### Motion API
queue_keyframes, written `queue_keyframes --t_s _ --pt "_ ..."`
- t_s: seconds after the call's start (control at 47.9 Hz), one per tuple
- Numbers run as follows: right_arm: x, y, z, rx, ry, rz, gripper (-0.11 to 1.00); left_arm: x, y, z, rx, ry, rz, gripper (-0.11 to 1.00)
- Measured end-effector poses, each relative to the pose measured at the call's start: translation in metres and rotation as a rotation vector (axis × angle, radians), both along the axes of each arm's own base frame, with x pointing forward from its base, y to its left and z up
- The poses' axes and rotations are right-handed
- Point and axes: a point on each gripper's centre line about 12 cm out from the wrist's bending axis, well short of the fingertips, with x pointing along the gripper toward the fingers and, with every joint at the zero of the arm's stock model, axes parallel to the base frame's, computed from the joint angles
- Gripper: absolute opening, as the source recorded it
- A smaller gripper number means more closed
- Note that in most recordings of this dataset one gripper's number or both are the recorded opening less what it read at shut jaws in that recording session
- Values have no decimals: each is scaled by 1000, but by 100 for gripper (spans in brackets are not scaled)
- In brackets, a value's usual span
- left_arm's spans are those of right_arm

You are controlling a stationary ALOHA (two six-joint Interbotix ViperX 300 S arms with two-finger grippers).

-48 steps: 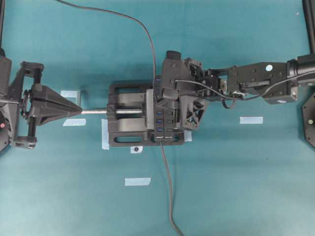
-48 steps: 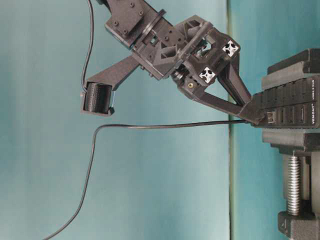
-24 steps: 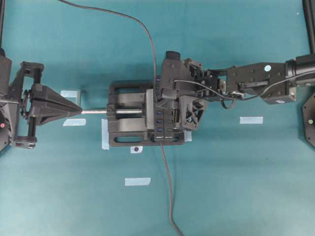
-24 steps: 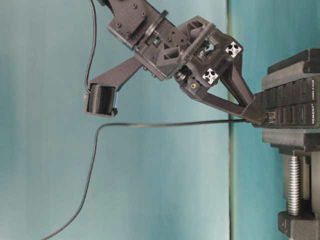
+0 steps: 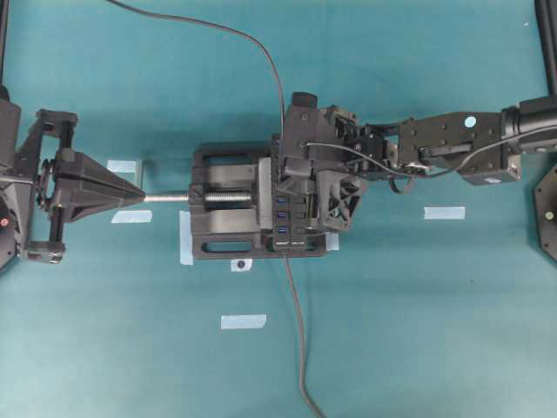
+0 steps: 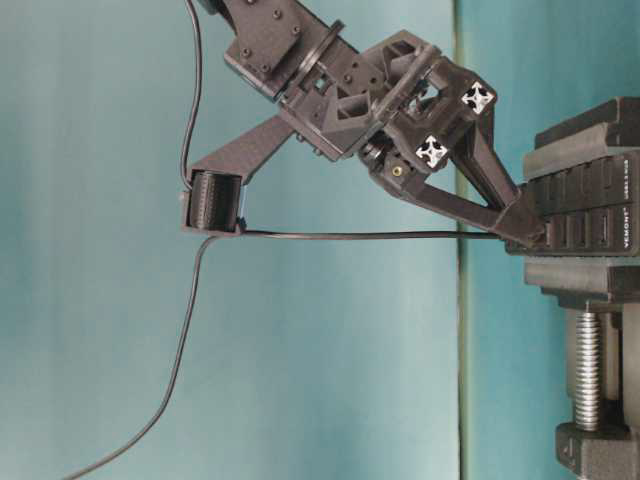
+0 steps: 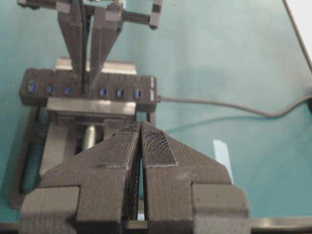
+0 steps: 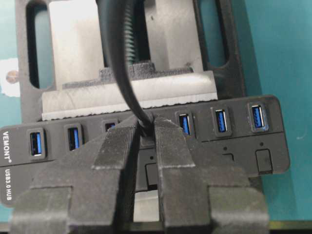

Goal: Insert the USB into the center port of the fixed hub
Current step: 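Push the plug down into the center blue port with the right gripper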

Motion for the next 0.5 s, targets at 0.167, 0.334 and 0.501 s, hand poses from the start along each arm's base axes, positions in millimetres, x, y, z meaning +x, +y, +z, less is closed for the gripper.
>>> queue_keyframes --t_s 0.167,0.334,0.501 --pt "0 -1 -1 0 2 -2 9 0 0 -1 0 -5 0 0" --pt "0 -1 -3 2 6 -3 9 0 0 -1 -2 -8 0 0" --pt "0 0 -5 0 11 1 9 0 0 -1 0 -8 0 0"
